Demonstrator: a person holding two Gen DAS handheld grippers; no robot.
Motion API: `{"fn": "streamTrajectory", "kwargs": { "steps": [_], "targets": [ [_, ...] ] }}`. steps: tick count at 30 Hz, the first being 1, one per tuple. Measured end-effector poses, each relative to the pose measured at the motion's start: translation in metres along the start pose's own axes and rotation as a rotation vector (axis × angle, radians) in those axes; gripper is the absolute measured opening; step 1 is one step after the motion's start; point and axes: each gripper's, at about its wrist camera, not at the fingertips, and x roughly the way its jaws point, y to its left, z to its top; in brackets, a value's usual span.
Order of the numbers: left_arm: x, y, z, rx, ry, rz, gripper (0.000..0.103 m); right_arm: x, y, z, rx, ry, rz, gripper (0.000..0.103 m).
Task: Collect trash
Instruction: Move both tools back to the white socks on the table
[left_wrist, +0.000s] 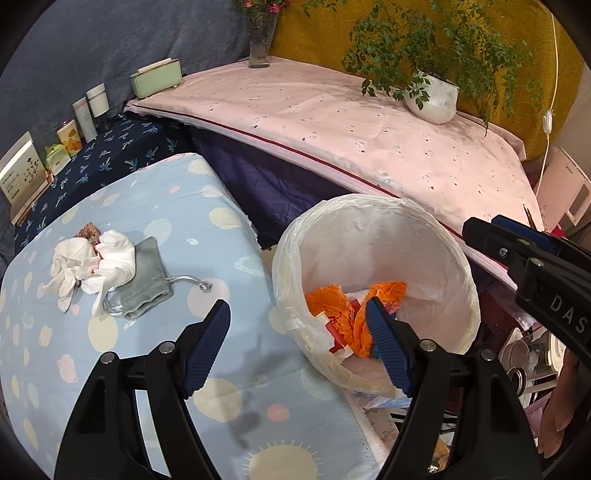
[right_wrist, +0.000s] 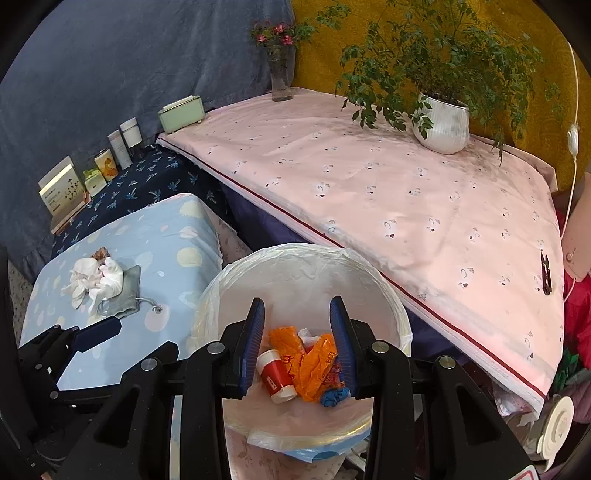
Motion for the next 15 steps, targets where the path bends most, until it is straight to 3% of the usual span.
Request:
{"fn": "streamTrajectory", "kwargs": {
  "steps": [15],
  "targets": [
    [0.000, 0.043, -0.005, -0.070, 0.011, 0.027, 0.072, 0.008, 0.038, 0.002, -0.067, 0.015, 0.030, 0.039]
  ]
}}
